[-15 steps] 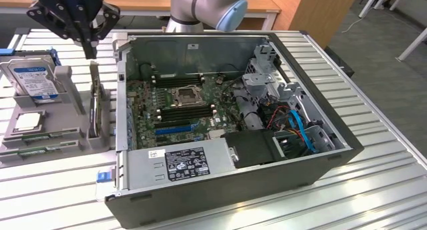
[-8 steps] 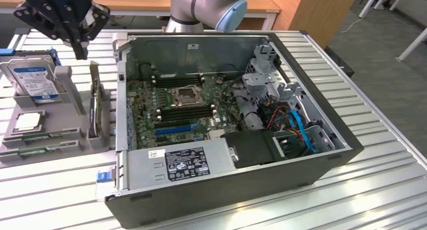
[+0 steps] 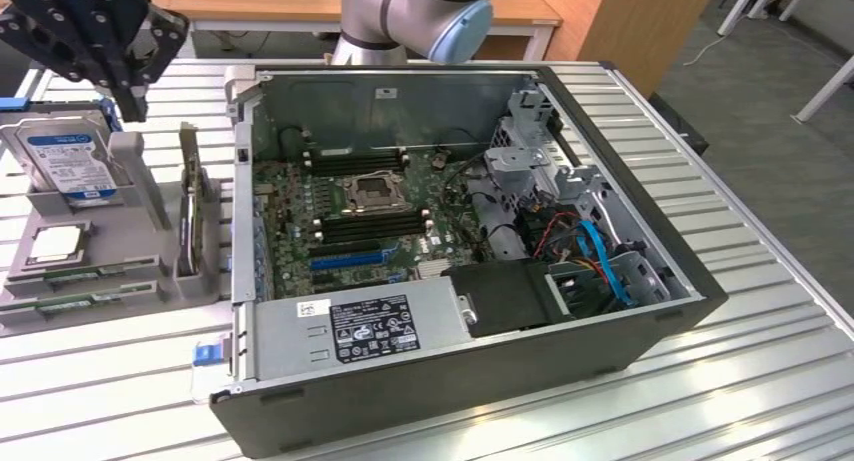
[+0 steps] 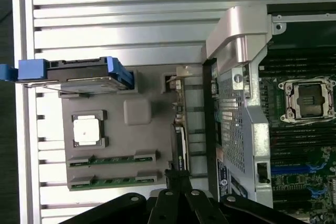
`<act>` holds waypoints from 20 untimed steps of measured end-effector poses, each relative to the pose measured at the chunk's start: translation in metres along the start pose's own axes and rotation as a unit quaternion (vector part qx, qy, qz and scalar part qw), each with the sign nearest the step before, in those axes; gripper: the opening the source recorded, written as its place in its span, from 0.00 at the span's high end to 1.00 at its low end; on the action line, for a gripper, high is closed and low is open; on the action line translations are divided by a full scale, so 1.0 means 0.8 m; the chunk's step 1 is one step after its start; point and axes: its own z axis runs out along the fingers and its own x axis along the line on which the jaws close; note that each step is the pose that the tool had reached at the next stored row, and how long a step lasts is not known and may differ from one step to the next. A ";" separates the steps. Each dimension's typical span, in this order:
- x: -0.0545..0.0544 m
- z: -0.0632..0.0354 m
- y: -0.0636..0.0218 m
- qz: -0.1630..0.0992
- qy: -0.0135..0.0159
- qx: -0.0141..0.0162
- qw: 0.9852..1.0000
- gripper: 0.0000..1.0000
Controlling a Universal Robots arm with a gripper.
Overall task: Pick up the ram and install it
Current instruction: 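Reach for the ram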
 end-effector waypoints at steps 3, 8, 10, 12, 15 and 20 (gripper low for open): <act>0.010 0.001 -0.001 0.000 0.000 0.000 1.000 0.90; 0.024 0.002 -0.002 0.000 0.000 0.000 1.000 0.90; 0.031 0.002 -0.002 0.000 0.000 0.000 1.000 0.90; 0.037 0.002 -0.003 0.000 0.000 0.000 1.000 0.90; 0.046 0.003 -0.004 0.000 0.000 0.000 1.000 0.90; 0.058 0.003 -0.005 0.000 0.000 0.000 1.000 0.90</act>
